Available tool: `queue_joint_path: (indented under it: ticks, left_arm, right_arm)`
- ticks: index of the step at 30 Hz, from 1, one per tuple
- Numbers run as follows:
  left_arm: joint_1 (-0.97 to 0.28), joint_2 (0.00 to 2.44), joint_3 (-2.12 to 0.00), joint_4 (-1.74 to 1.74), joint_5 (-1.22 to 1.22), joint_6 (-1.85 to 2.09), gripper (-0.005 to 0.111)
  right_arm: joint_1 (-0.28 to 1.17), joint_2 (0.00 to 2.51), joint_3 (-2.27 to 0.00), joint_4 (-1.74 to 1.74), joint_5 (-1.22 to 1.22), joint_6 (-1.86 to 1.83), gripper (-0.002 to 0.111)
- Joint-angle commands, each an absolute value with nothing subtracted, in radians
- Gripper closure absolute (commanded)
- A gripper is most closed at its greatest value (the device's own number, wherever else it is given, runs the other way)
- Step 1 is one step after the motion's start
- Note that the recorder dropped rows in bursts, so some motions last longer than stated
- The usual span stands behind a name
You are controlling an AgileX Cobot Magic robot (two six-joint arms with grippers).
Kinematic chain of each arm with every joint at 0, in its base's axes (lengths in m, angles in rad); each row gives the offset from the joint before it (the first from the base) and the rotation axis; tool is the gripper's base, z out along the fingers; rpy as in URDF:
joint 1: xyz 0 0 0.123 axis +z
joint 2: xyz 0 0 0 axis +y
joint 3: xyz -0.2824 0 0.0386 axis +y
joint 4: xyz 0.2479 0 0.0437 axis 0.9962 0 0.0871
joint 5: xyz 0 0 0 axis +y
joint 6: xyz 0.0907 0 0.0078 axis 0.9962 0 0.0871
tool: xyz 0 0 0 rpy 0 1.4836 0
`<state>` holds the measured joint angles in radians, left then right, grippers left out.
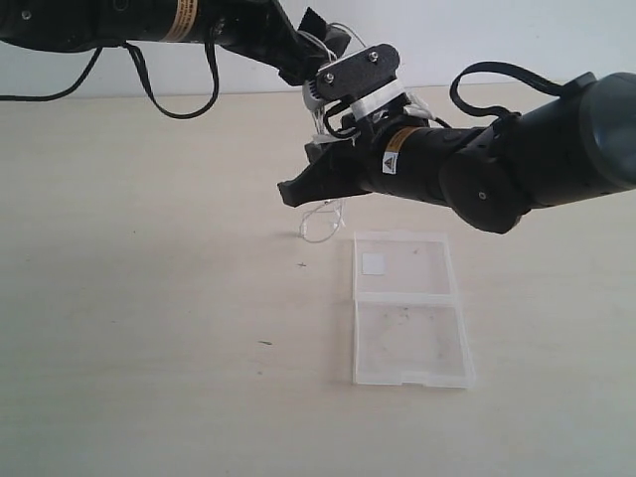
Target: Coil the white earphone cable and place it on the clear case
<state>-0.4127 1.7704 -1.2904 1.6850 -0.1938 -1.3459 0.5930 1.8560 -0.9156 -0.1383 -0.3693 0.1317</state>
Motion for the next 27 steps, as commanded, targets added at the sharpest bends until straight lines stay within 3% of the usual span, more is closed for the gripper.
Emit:
queue_joint_path:
  ticks: [1, 27]
  left_arm:
    - [-0.418, 1.808, -1.267, 1.744, -0.155, -1.271, 0.001]
    - [-0.418, 1.82, -1.247, 1.744, -0.127, -1.442, 0.001]
  right_arm:
    - [0.593, 1.792, -0.937, -0.137, -0.521, 0.161, 0.108]
    - [0.593, 1.723, -0.894, -0.157, -0.564, 0.194, 0.108]
